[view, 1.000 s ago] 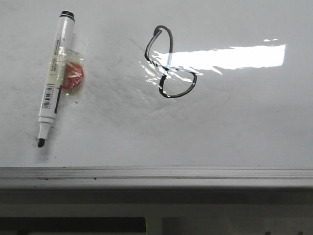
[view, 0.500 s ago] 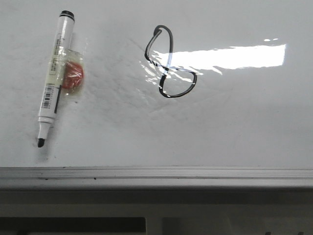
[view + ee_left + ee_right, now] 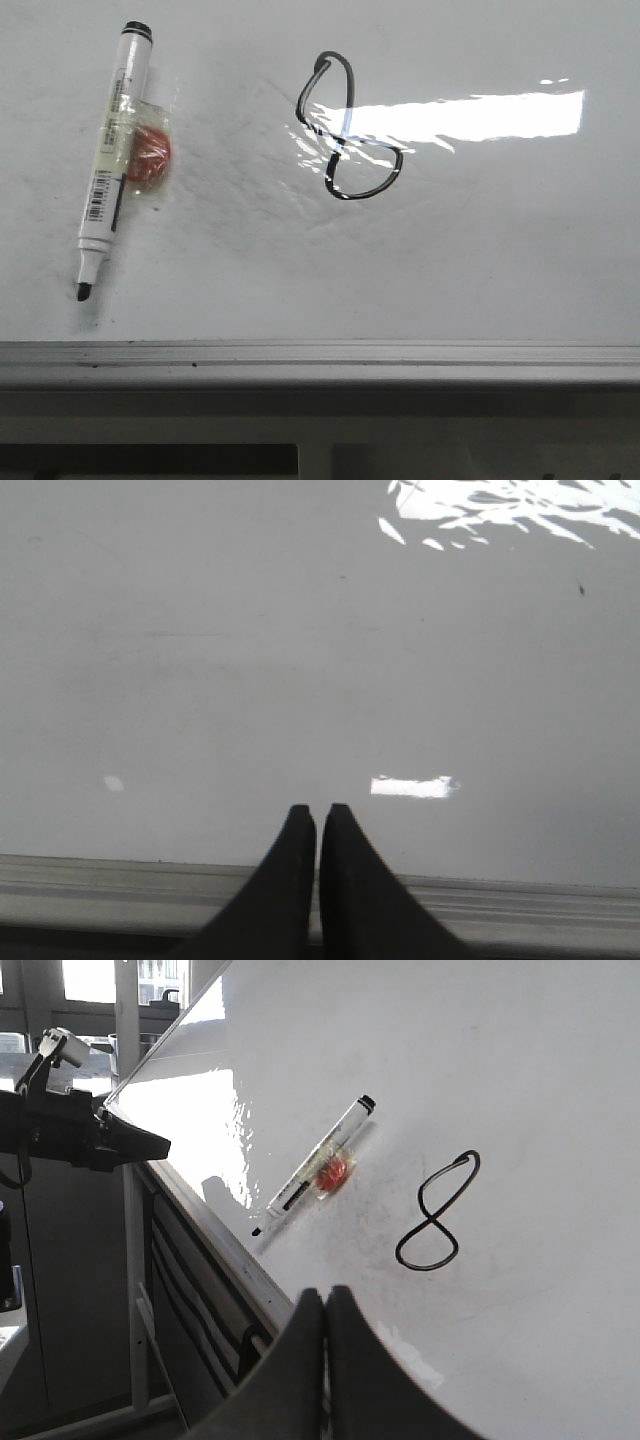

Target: Write number 8 on whiteboard

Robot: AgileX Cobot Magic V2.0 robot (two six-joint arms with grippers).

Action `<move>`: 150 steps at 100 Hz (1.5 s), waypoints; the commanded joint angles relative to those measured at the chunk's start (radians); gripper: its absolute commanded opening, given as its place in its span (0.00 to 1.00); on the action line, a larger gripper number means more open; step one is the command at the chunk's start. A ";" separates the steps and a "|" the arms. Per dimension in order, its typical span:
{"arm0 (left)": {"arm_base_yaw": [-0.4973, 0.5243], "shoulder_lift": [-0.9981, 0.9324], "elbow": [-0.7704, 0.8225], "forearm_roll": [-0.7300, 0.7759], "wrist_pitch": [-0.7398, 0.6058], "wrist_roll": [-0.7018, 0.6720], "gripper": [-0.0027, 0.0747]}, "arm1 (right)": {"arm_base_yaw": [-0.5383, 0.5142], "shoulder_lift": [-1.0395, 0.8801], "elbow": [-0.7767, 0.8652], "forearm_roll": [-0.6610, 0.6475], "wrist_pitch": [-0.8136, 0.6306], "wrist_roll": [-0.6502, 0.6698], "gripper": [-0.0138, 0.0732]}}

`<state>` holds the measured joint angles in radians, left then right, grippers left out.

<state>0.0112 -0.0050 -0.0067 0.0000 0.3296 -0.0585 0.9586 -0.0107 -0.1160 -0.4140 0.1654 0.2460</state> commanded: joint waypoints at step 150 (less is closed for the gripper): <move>0.002 -0.026 0.039 -0.007 -0.054 -0.009 0.01 | -1.171 -0.021 0.139 0.360 0.141 -0.203 0.09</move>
<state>0.0112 -0.0050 -0.0067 0.0000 0.3296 -0.0585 -0.2059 -0.0107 0.0101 -0.0544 0.3165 0.0863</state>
